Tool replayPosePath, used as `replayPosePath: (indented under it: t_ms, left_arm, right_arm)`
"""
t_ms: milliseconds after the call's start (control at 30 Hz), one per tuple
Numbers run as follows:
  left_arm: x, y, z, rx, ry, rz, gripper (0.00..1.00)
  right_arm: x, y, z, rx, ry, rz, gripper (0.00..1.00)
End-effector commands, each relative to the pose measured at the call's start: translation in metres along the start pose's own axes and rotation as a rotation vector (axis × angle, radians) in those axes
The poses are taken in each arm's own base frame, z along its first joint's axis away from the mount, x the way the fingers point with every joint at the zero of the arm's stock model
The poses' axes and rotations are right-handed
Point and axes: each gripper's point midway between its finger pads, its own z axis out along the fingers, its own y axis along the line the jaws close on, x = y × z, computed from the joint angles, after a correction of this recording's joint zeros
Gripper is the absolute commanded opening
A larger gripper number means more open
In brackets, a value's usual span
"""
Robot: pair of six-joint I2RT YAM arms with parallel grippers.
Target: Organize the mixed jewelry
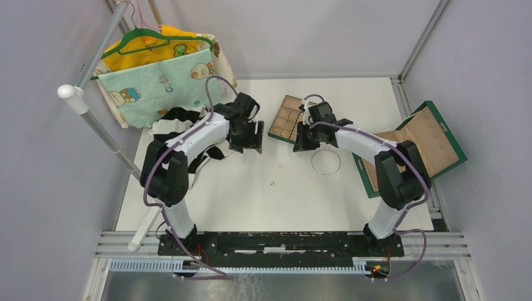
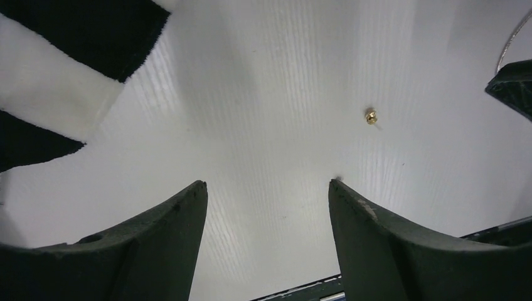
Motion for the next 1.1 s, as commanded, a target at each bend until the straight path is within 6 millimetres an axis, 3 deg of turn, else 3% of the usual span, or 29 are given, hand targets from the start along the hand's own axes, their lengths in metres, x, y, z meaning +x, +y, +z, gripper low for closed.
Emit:
replayPosePath:
  t_ms: [0,267,467,833,1067]
  left_arm:
    - [0.008,-0.02,-0.003,-0.084,-0.059,0.189,0.77]
    - [0.022,-0.07,0.028,-0.065,-0.066,0.285,0.78]
    - [0.045,-0.092,0.056,-0.101,-0.03,0.367,0.77]
    - [0.036,-0.102,0.088,-0.143,-0.076,0.307,0.67]
    - [0.036,-0.099,0.102,-0.181,-0.091,0.235,0.53]
  right_arm:
    - [-0.009,-0.014,-0.035,0.102,-0.073,-0.051,0.2]
    - [-0.005,-0.066,-0.09,0.369,-0.153,-0.083,0.29]
    - [-0.002,-0.076,-0.11,0.435,-0.182,-0.109,0.31]
    - [0.01,-0.086,-0.122,0.482,-0.172,-0.147,0.34]
    - [0.011,-0.085,-0.122,0.474,-0.172,-0.155,0.34]
